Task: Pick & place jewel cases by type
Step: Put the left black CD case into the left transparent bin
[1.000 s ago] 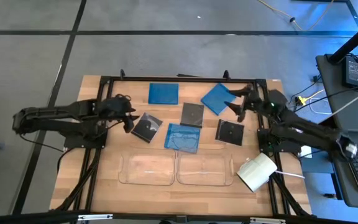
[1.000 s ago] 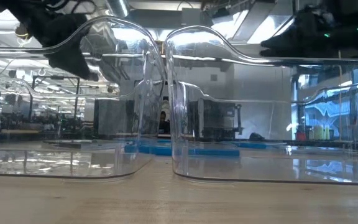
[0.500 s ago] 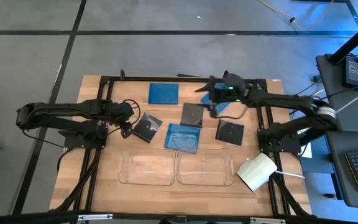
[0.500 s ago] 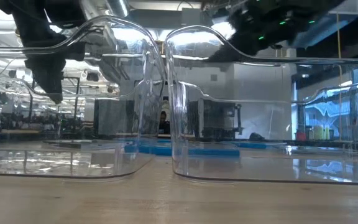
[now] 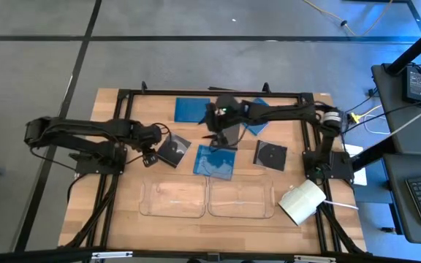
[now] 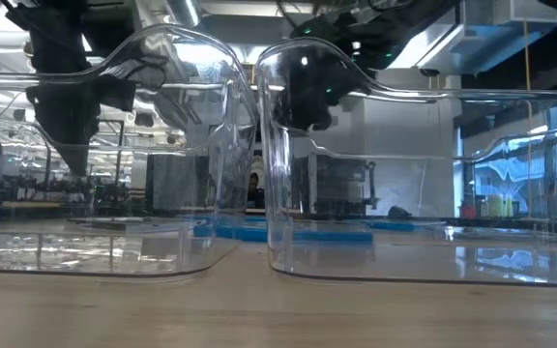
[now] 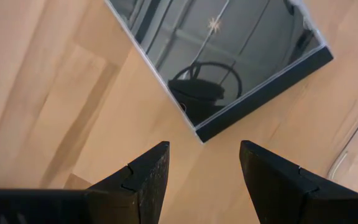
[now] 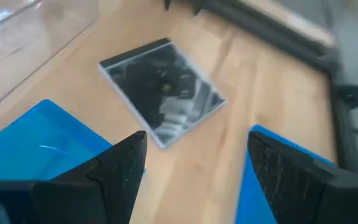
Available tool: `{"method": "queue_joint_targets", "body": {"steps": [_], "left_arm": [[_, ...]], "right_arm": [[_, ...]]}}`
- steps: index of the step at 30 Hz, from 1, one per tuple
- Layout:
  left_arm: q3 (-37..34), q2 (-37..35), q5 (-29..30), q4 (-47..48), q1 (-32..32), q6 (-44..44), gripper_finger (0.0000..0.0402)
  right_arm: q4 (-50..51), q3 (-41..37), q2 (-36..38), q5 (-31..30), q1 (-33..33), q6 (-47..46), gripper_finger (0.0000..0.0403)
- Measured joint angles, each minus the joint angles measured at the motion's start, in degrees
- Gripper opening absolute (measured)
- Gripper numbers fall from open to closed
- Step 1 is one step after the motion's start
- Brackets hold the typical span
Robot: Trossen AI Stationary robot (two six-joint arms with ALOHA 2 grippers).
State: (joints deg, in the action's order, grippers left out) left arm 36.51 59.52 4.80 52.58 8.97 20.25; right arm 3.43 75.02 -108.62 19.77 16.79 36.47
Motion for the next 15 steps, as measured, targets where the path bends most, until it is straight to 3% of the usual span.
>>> {"method": "queue_joint_targets", "body": {"steps": [8, 15], "left_arm": [[0.0, 3.5, 0.6, 0.0, -1.1, 0.0, 0.0192], [-2.0, 7.8, 0.1, -0.5, -1.1, 0.1, 0.0192]], "right_arm": [[2.0, 7.3, -8.2, 0.0, -3.2, -0.5, 0.0284], [1.8, 9.1, -12.0, 0.0, -5.3, -0.6, 0.0284]]}}
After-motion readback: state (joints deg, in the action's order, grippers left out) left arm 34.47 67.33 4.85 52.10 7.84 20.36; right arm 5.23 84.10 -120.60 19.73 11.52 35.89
